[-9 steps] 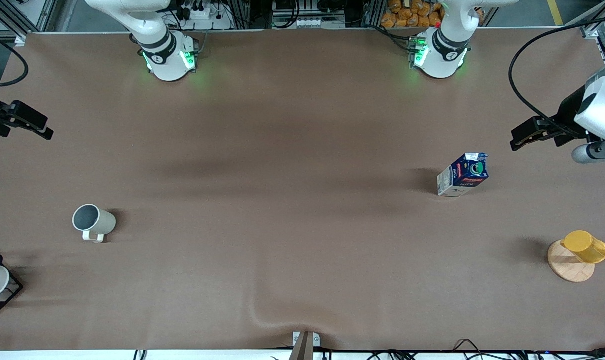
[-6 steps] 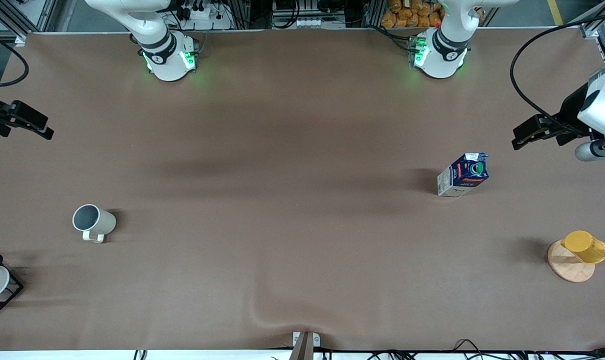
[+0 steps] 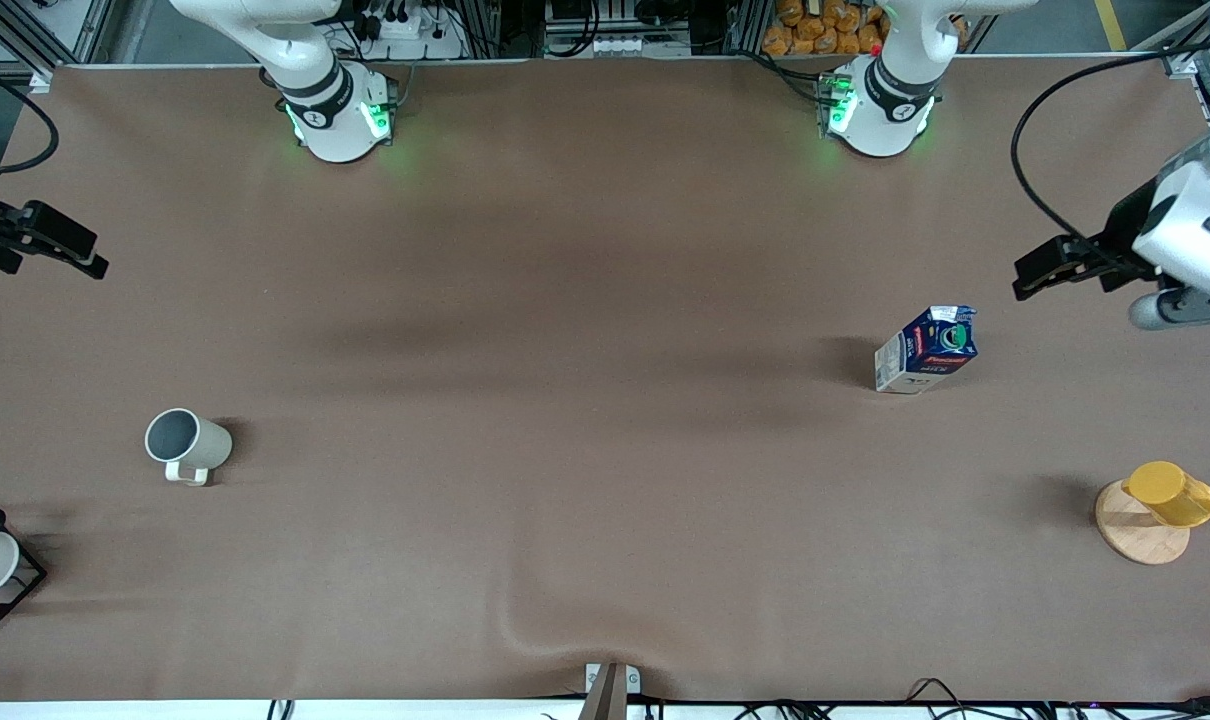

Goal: Place milk next to cup
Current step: 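Move the left gripper down over the milk carton, then grasp the milk carton with the left gripper while the right gripper reaches the mug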

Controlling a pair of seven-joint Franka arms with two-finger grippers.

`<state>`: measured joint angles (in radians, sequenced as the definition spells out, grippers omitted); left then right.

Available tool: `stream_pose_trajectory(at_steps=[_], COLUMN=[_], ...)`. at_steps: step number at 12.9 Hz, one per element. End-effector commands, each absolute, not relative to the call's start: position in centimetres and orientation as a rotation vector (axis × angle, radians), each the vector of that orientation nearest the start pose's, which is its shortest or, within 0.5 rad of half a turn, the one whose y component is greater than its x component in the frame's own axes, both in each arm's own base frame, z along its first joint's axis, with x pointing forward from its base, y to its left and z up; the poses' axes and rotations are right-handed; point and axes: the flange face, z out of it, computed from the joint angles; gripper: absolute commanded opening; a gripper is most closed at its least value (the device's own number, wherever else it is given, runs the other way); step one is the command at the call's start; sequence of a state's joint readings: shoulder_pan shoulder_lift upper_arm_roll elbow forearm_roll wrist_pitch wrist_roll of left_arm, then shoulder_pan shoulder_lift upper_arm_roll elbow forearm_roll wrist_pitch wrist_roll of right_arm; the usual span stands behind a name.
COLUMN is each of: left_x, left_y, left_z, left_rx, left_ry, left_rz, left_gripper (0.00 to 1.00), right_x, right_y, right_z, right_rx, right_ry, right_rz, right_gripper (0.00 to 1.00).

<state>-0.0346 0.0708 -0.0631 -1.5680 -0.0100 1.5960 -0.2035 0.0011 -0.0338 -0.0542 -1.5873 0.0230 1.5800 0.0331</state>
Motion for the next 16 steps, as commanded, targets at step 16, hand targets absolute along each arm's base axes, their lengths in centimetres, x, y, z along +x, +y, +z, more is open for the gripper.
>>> stream_pose_trajectory(at_steps=[16], left_x=[53.9], left_y=[-5.0], left_z=[38.7], left_rx=[-3.097], left_ry=[-0.105], left_rz=[0.072], left_gripper=[1.0], right_x=[55.6], right_y=[-1.7], right_z=[62.0], right_rx=[-3.112], right_ry=[0.127], right_rz=[0.017], right_gripper=[1.0])
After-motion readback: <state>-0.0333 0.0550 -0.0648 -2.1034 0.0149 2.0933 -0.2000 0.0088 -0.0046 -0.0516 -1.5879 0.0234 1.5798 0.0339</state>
